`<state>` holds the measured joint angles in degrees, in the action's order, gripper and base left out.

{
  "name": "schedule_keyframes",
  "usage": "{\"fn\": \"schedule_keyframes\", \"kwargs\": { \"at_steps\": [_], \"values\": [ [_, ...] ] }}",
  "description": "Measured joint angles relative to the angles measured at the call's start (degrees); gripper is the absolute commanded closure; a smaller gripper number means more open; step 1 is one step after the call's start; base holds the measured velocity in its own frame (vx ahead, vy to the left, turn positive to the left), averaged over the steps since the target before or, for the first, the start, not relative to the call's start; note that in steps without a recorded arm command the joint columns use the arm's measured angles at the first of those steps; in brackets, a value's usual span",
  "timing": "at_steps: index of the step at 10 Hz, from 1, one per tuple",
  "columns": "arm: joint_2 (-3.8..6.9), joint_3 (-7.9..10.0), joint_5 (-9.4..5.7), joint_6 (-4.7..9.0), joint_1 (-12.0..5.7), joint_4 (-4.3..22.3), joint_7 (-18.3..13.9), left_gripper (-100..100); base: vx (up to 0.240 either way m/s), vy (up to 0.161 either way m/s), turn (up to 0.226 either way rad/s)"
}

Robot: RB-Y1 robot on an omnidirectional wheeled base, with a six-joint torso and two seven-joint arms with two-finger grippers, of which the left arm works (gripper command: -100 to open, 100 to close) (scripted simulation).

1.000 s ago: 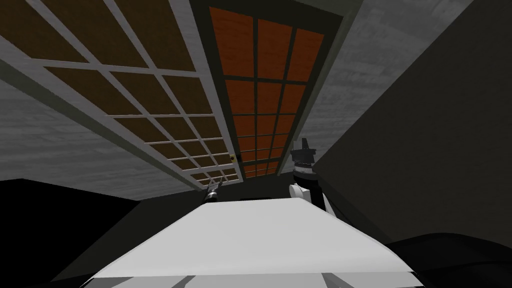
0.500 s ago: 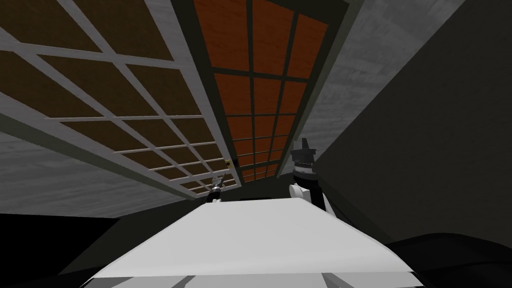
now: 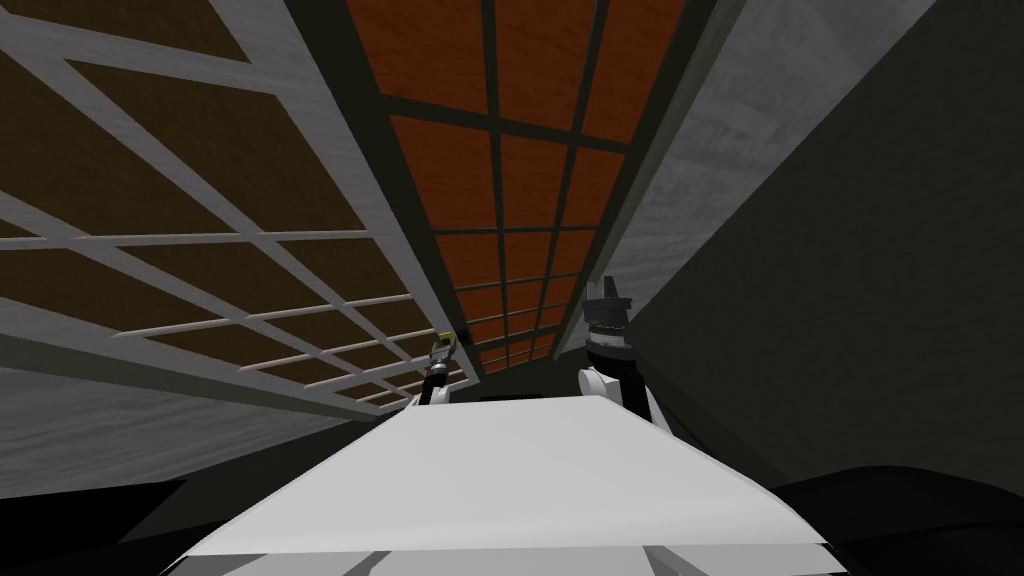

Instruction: Pull the door open

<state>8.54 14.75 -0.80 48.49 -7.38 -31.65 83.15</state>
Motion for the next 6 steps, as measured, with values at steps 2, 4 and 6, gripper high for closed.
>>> {"fn": "schedule_keyframes", "kwargs": {
  "at_steps": [2,4,6],
  "values": [
    [-0.13,-0.11,0.06,0.03,0.02,0.05,0.0,100,-0.025,-0.007,-0.014],
    [-0.18,-0.15,0.1,-0.07,0.13,0.15,0.03,100,-0.01,-0.001,0.001],
    [-0.22,-0.17,0.11,-0.1,0.19,0.2,0.04,100,-0.04,-0.003,0.007]
  ]
}}
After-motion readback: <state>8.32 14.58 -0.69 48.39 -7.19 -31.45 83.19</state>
